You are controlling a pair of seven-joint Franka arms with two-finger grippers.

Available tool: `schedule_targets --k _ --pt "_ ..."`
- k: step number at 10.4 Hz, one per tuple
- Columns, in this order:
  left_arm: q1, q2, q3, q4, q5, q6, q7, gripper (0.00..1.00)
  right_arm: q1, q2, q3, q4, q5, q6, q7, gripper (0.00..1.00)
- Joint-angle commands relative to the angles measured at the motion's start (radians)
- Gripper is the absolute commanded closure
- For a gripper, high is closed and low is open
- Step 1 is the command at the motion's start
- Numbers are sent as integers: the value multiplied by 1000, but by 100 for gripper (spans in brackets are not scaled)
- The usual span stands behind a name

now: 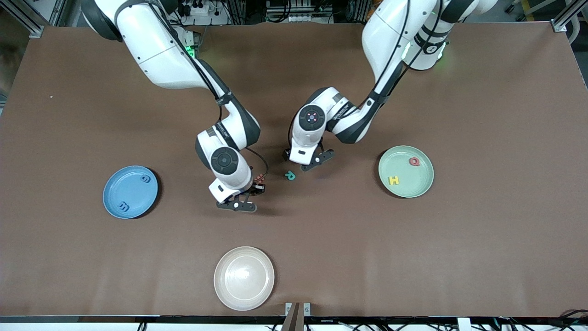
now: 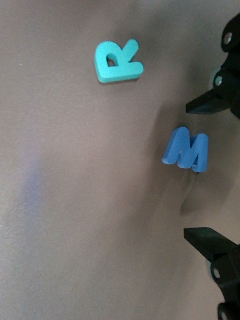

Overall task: Sort upper and lower case letters into plates
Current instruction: 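Grasp the yellow u with the right gripper while the left gripper returns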

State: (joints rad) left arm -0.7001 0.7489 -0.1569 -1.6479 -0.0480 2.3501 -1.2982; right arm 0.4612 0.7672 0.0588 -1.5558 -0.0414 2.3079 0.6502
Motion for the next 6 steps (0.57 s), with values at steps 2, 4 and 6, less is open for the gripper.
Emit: schedule_targets --k 2,4,6 --pt "-29 44 28 71 45 -37 -26 0 -132 -121 10 -44 2 -99 -172 100" --pt "-27 62 28 71 59 -37 -4 7 -237 -178 9 -130 0 -99 -344 100" --pt "-29 63 28 71 57 -37 -10 13 -335 -216 7 -217 -9 -75 -510 100"
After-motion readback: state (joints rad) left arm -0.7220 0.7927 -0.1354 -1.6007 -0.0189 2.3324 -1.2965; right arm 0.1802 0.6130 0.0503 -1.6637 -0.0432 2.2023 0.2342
